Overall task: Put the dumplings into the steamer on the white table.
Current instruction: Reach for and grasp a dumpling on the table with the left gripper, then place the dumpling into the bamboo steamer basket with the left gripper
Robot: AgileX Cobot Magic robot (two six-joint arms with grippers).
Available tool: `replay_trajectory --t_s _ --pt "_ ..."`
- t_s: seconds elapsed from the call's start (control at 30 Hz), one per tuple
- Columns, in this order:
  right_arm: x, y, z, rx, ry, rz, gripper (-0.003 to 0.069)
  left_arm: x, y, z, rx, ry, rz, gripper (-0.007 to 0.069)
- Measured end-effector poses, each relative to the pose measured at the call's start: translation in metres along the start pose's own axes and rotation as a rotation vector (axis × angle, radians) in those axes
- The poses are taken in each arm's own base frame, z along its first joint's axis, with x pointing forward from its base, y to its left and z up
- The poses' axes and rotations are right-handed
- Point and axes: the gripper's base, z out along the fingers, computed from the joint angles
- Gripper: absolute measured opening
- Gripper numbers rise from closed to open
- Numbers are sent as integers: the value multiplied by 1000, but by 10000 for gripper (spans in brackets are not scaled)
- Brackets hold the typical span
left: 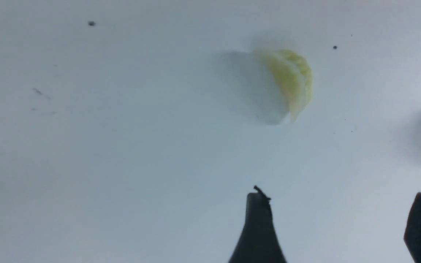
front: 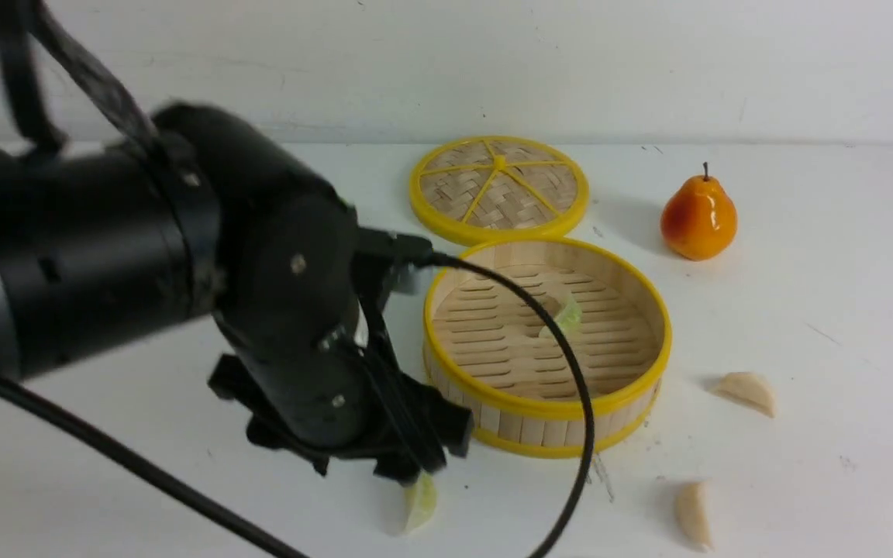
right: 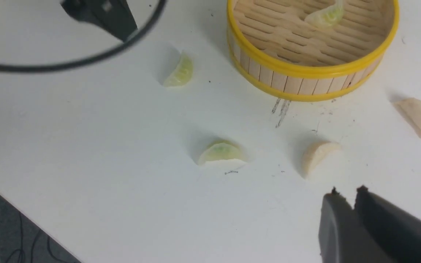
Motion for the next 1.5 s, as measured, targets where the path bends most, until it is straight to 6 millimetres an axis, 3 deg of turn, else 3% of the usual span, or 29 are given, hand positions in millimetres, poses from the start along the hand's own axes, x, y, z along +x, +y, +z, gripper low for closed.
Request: replay_trajectory --t_s 0.13,0.17,0.33,0.47,0.7,0.77,0.87,0.93,1.07,1.13,1.27,1.37,1.43,1.5 --pt "0 0 0 0 0 0 76 -5 -7 42 24 -21 -61 497" --pt "0 0 0 0 0 0 76 -5 -7 42 24 -21 -61 497" --pt "2 0 0 -4 18 0 80 -9 -14 87 26 -18 -68 497" --pt "2 1 0 -6 25 0 83 -7 -13 109 -1 9 -47 497" --pt "2 1 0 -6 25 0 92 -9 -12 124 -26 -12 -39 455" --pt "2 1 0 -6 24 0 93 -11 -12 126 -28 -25 -39 409" --pt "2 0 0 -5 20 0 93 -11 -11 127 -39 -21 -36 252" --pt "2 0 0 -5 20 0 93 -12 -11 125 -43 -18 -40 200" --pt "2 0 0 -5 19 0 95 -14 -10 116 -68 17 -55 202" --pt "2 0 0 -4 17 0 97 -21 -12 99 -74 12 -59 202" --pt "1 0 0 -1 6 -1 104 -59 -26 40 -6 -136 -33 202" --pt "0 0 0 -1 4 -4 106 -84 -36 7 43 -232 -4 202" --pt "0 0 0 -1 3 -4 108 -100 -42 -8 64 -287 24 202" --pt "0 0 0 -1 2 -4 111 -114 -49 -10 70 -317 51 202"
